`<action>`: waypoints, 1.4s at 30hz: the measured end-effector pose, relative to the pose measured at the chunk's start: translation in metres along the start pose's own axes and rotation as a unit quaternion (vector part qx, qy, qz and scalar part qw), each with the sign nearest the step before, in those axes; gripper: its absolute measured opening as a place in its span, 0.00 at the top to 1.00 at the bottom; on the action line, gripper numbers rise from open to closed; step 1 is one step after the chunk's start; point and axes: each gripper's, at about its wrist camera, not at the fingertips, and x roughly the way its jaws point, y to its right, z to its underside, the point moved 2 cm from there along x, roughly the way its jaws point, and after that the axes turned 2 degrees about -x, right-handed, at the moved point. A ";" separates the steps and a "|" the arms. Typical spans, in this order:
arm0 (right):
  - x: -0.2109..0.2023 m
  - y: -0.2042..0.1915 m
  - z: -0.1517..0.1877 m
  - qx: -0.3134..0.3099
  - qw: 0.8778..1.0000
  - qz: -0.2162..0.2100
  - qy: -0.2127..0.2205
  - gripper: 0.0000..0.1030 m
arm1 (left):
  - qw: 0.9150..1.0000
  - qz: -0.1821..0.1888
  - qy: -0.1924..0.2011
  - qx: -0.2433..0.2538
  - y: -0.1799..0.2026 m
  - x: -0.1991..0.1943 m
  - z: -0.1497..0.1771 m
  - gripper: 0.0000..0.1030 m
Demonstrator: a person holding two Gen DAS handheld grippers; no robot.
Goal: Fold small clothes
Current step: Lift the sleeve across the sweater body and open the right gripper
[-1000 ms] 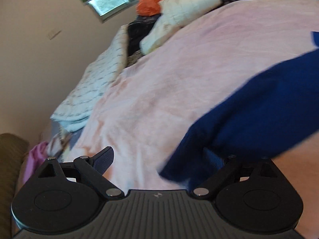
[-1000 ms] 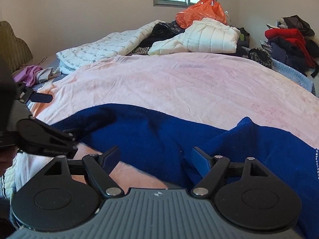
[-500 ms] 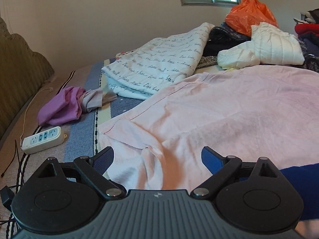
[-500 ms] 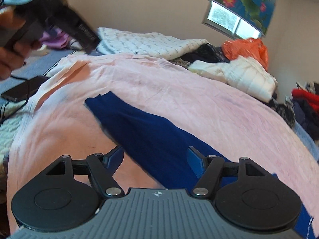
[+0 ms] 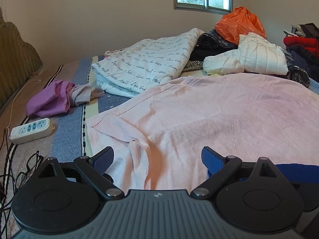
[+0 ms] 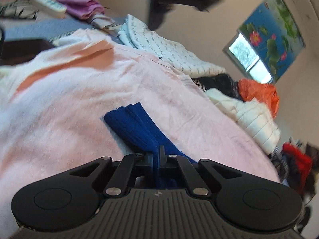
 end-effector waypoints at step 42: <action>-0.261 0.225 0.350 0.688 0.686 0.226 0.073 0.83 | 0.951 0.192 -0.029 0.242 0.269 -0.075 0.106 0.07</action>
